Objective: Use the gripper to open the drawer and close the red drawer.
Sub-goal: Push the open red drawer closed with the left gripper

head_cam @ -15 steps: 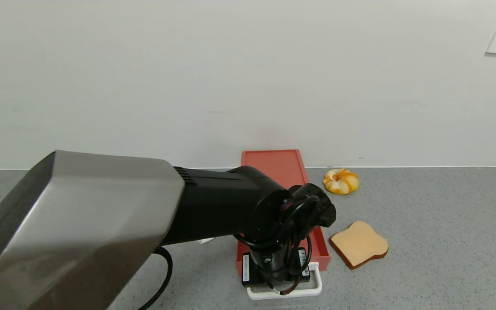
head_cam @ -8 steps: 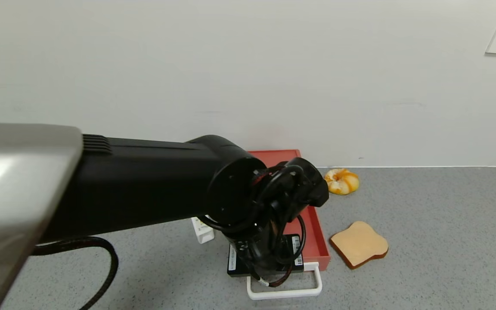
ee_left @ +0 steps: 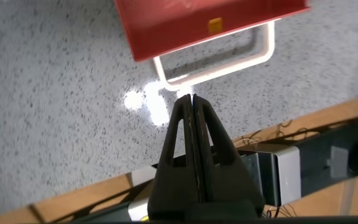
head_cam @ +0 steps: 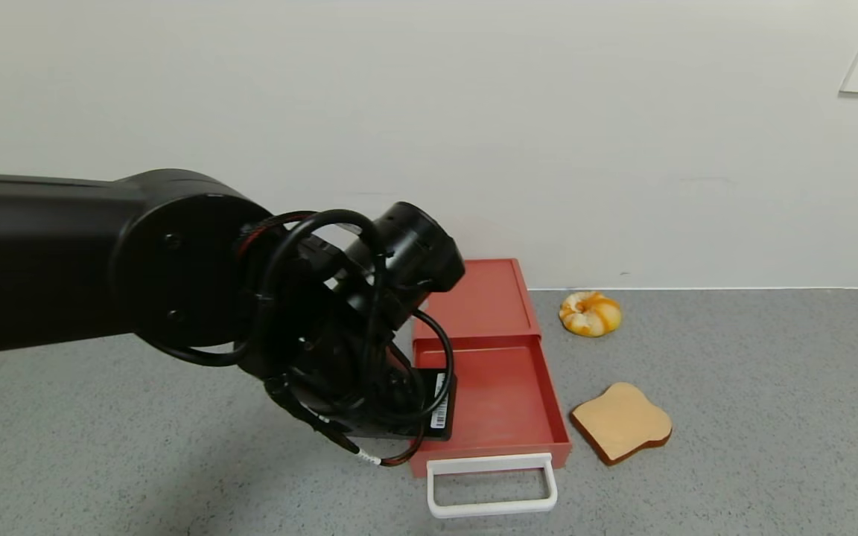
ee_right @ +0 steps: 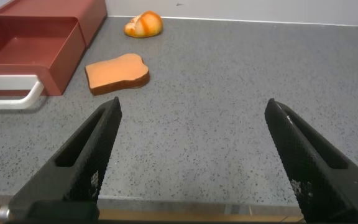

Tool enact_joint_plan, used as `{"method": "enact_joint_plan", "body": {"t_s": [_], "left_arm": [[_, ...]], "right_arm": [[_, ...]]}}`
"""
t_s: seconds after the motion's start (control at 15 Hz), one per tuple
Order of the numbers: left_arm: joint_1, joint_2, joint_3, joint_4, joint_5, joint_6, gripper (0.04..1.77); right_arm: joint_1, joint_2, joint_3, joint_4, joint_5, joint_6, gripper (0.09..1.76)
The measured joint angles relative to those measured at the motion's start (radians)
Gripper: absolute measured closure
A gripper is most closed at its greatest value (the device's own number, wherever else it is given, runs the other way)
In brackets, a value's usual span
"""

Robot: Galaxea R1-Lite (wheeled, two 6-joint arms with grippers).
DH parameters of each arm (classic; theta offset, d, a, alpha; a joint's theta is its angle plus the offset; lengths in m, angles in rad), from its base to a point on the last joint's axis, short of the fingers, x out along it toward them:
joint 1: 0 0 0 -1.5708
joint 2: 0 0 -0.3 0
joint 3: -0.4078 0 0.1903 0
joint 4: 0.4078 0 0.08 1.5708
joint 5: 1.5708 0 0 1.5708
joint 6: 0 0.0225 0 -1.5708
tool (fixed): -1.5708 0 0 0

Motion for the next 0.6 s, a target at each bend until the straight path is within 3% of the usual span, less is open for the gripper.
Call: {"method": "enact_joint_plan", "body": {"t_s": [0.2,0.4,0.6], "left_arm": [[0.09,-0.088,0.12,-0.14,-0.101,0.091,1.7],[0.168,-0.174,0.224,-0.21,-0.129,0.149,1.7],[0.238,-0.261,0.313,-0.27,-0.239,0.213,1.7]], "right_arm": [[0.0,0.0,0.0,0.0,0.0,0.0,0.15],[0.0,0.0,0.0,0.0,0.0,0.0,0.15],[0.0,0.0,0.0,0.0,0.0,0.0,0.15]]}}
